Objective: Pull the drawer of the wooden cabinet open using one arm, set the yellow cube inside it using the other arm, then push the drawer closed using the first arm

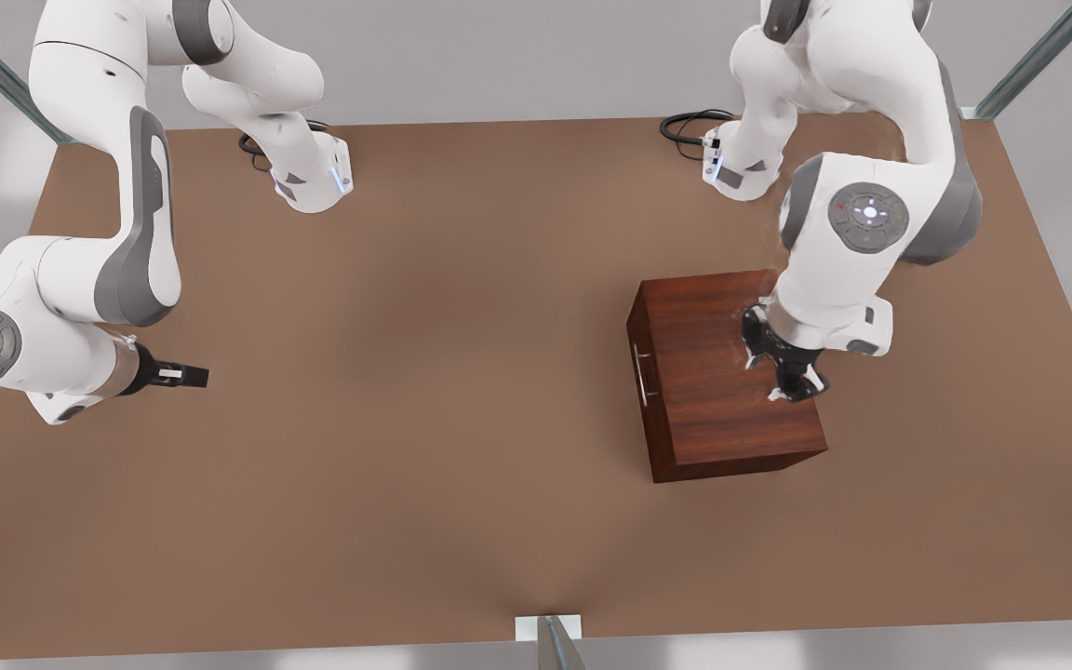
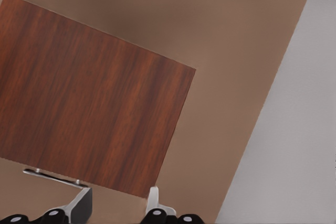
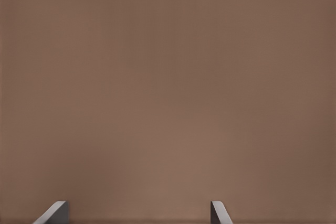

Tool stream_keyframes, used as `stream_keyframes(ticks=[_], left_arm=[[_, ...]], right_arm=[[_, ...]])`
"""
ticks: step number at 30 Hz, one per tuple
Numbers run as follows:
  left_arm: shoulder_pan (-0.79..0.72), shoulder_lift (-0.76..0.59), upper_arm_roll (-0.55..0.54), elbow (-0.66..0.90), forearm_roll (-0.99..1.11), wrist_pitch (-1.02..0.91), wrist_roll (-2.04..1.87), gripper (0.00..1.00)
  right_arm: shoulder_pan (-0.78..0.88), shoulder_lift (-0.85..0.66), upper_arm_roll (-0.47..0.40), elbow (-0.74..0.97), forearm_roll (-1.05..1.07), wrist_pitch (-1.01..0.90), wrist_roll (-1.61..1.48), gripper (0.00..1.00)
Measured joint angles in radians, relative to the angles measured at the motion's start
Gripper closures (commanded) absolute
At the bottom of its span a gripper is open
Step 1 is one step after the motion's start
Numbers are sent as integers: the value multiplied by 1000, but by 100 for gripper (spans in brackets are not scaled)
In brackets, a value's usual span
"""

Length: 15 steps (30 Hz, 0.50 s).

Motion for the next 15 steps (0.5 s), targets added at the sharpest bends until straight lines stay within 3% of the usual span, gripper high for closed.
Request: stream_keyframes(ticks=[3,4,6,8,15], left_arm=[[199,-30,25,35,-105,-125,336,0],[202,-32,21,17,-128,-136,442,0],[122,-154,13,-204,-105,-103,644,0],[86,-219,2,-293,-84,-77,824,0],[92,-184,-5,-238,-51,-57,1318,0]], right_arm=[[0,0,0,0,0,0,-3,0],[0,0,0,0,0,0,-3,0],[0,0,0,0,0,0,-5,0],[0,0,0,0,0,0,-6,0],[0,0,0,0,0,0,-10,0]])
